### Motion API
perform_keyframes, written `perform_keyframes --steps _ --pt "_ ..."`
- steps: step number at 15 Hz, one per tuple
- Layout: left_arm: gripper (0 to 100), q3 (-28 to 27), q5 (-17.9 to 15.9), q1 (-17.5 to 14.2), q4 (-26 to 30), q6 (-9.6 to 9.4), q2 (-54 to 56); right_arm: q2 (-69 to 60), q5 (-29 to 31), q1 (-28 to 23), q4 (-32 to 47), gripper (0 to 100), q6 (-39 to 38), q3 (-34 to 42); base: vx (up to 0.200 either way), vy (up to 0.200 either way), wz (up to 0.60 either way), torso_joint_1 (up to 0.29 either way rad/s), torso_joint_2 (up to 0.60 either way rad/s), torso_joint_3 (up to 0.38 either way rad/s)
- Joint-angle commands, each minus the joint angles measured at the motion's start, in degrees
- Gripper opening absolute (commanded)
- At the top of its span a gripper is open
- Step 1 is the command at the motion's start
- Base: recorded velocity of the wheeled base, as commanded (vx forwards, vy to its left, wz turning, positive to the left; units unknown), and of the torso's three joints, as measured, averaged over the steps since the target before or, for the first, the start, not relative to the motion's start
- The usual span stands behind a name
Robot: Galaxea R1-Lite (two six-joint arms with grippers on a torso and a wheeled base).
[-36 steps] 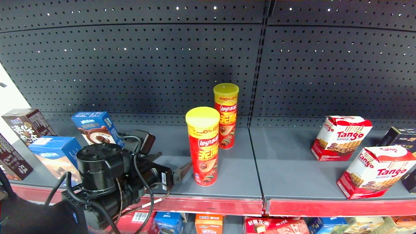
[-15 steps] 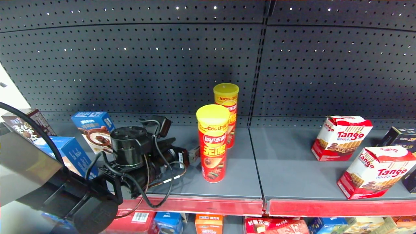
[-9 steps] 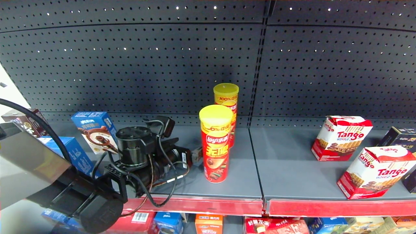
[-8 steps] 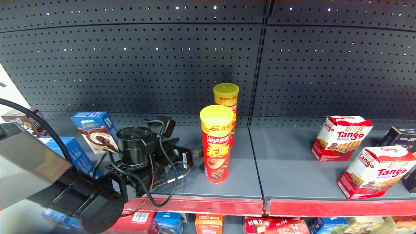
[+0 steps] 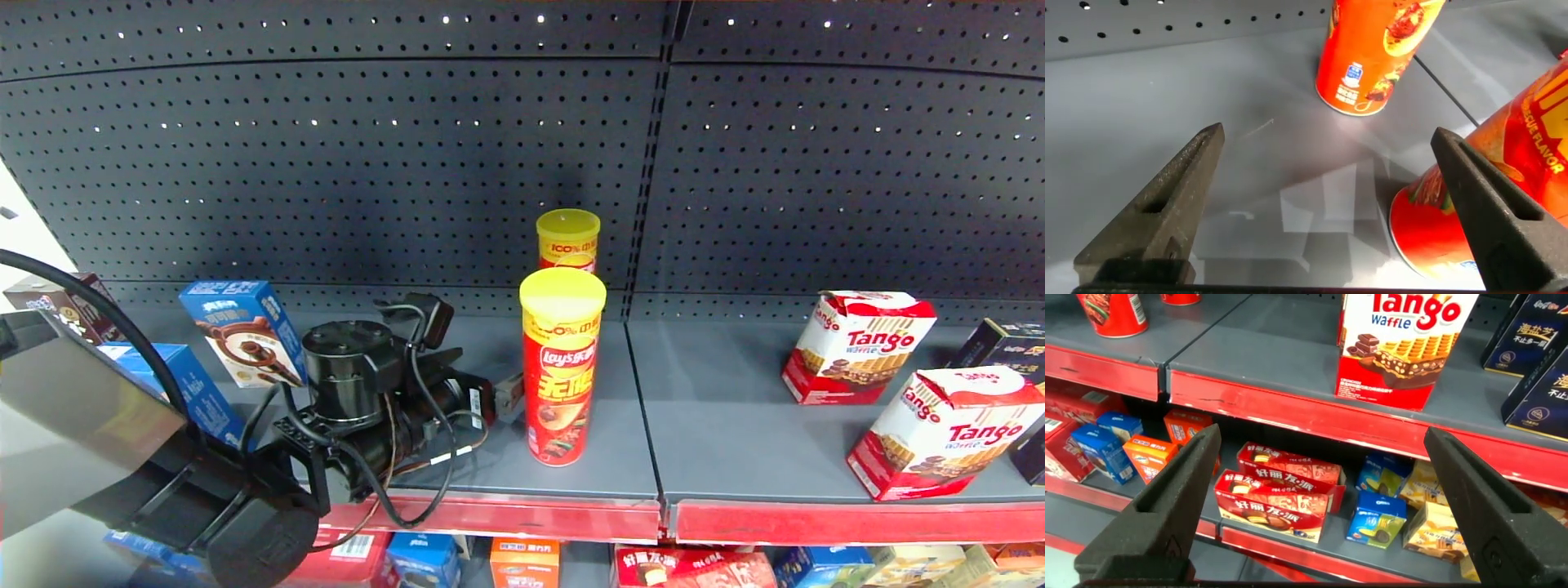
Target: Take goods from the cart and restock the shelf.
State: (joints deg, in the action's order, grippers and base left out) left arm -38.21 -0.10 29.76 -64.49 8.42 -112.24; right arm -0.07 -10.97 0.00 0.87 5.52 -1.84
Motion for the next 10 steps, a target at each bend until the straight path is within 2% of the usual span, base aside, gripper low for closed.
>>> perform_keyframes --steps 1,10 --pt "100 0.3 0.0 0.4 0.0 0.01 0.3 0.1 0.0 0.0 0.0 100 0.0 0.0 0.000 0.000 0.00 0.000 0.00 0.000" --pt "100 0.2 0.2 0.1 0.0 -0.07 -1.3 0.1 0.0 0.0 0.0 100 0.3 0.0 0.000 0.000 0.00 0.000 0.00 0.000"
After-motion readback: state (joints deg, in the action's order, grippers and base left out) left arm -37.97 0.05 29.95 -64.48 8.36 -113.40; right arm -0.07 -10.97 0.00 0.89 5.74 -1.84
